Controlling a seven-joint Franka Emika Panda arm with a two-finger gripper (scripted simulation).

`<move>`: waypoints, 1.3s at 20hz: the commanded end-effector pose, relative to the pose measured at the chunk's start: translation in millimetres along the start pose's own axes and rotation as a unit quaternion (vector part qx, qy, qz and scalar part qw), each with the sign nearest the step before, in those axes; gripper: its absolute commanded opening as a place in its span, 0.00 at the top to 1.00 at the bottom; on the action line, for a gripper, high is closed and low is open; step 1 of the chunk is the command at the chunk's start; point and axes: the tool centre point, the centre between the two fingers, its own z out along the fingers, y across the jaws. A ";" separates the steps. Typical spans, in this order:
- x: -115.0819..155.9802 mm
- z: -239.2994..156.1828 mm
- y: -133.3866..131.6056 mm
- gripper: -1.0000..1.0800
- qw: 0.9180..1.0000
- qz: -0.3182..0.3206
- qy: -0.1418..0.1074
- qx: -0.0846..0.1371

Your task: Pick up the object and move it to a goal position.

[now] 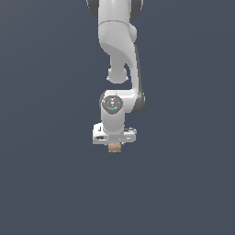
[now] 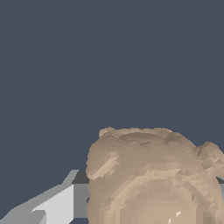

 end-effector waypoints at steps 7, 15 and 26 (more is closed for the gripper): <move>16.5 -57.3 -24.8 1.00 1.000 0.001 0.024 -0.001; 40.6 -169.1 -72.0 1.00 0.998 0.003 0.068 -0.004; 60.8 -336.6 -141.5 1.00 0.991 0.007 0.133 -0.010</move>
